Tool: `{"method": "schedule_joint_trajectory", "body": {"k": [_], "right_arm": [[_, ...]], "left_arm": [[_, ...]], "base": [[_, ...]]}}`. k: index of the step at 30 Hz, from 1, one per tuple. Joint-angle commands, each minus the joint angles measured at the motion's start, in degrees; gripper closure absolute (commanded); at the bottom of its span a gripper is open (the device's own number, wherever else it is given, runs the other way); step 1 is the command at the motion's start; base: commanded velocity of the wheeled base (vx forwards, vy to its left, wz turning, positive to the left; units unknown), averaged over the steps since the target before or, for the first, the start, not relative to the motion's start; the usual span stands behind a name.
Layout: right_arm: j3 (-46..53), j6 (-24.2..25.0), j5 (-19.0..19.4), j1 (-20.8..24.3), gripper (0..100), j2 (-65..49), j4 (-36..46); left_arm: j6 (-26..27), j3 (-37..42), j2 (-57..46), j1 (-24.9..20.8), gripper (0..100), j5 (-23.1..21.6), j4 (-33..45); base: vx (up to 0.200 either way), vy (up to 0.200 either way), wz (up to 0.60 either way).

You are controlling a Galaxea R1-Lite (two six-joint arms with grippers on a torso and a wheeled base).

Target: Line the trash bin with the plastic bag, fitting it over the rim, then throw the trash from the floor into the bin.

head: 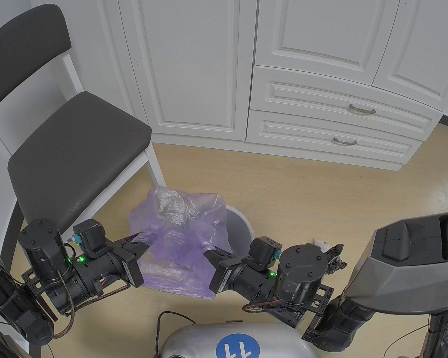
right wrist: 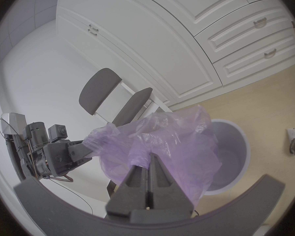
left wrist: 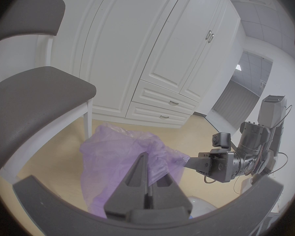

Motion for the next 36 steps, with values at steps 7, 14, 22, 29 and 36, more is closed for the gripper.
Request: {"method": "schedule_joint_trajectory", "body": {"k": [7,14,22,29,36], "right_arm": [[0.45,0.01,0.09,-0.78,100,2.59,-1.02],[1.42,-0.08,0.44,-0.26,100,2.32,-1.02],[0.45,3.52,0.88,0.1,100,-1.28,5.83],[-4.29,7.3,-0.08,0.18,100,-8.22,22.97],[-8.95,9.41,-0.17,-0.87,100,-6.99,33.78]], "left_arm": [[-0.15,0.3,0.72,-2.56,100,-0.05,0.65],[-0.23,0.91,0.46,-3.79,100,0.04,0.74],[-0.15,0.65,-2.18,-3.7,100,0.04,6.01],[-1.11,-5.06,-9.56,-3.61,100,-0.58,20.78],[-7.97,-11.04,-10.79,-3.35,100,-1.63,33.35]], "base": [[0.0,0.0,0.0],[0.0,0.0,0.0],[0.0,0.0,0.0],[0.0,0.0,0.0],[0.0,0.0,0.0]]}}
